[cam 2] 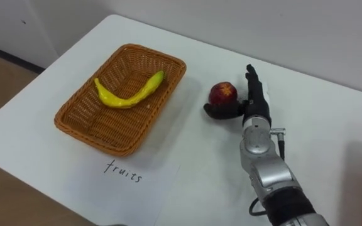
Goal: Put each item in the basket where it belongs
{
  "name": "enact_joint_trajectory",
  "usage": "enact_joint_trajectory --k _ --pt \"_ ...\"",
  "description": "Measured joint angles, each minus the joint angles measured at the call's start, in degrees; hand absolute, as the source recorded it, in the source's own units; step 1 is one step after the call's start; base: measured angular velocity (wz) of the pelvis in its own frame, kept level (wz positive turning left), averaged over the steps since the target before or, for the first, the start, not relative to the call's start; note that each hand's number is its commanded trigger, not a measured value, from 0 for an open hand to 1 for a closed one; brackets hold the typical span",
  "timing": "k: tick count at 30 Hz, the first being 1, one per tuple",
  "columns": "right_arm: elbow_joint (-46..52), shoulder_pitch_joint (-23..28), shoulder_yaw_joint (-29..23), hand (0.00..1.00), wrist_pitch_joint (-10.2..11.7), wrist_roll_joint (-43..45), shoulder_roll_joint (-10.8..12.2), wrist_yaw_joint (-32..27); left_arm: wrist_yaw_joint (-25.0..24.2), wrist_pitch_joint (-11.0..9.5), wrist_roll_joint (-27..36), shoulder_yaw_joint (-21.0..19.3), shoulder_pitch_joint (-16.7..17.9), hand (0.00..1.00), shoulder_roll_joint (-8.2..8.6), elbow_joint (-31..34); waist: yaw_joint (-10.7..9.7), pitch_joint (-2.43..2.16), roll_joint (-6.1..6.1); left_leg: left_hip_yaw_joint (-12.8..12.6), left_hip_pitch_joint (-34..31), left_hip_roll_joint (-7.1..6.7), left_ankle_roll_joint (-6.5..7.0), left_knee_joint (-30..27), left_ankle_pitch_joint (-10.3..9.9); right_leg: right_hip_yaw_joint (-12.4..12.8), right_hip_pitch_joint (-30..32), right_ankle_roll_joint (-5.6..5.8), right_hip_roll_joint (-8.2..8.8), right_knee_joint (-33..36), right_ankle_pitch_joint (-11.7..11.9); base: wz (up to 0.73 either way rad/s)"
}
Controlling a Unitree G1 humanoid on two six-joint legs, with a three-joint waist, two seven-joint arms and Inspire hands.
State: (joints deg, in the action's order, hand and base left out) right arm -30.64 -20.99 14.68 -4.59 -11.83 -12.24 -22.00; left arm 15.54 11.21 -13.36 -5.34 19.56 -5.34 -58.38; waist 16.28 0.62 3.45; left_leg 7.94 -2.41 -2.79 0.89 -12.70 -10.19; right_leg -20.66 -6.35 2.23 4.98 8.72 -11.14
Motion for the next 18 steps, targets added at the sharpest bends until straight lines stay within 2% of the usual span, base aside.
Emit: enact_joint_trajectory --k 9,14,18 --pt "0.0 0.0 0.9 0.0 -0.1 2.4 0.0 0.0 0.0 0.1 0.0 0.0 0.0 0.0 -0.14 0.3 0.2 -0.13 0.42 0.2 0.0 -0.04 -0.01 0.0 0.0 -0.3 -0.1 0.0 -0.02 0.0 0.0 0.0" --pt "-0.2 0.0 2.5 0.0 -0.4 6.0 0.0 1.5 -0.7 0.2 0.0 0.0 0.0 0.0 -0.6 0.3 0.5 0.02 1.59 0.9 0.1 -0.2 0.0 -0.2 0.1 -0.8 -0.7 0.0 -0.02 -0.1 0.0 0.08" --pt "-1.3 0.0 2.8 0.0 -0.4 6.0 0.0 2.0 -1.1 0.3 0.2 0.0 0.0 0.0 -0.61 0.3 1.4 0.09 1.82 1.2 0.4 -0.35 0.02 -0.4 0.1 -0.9 -1.1 0.0 0.05 -0.1 0.0 0.04"
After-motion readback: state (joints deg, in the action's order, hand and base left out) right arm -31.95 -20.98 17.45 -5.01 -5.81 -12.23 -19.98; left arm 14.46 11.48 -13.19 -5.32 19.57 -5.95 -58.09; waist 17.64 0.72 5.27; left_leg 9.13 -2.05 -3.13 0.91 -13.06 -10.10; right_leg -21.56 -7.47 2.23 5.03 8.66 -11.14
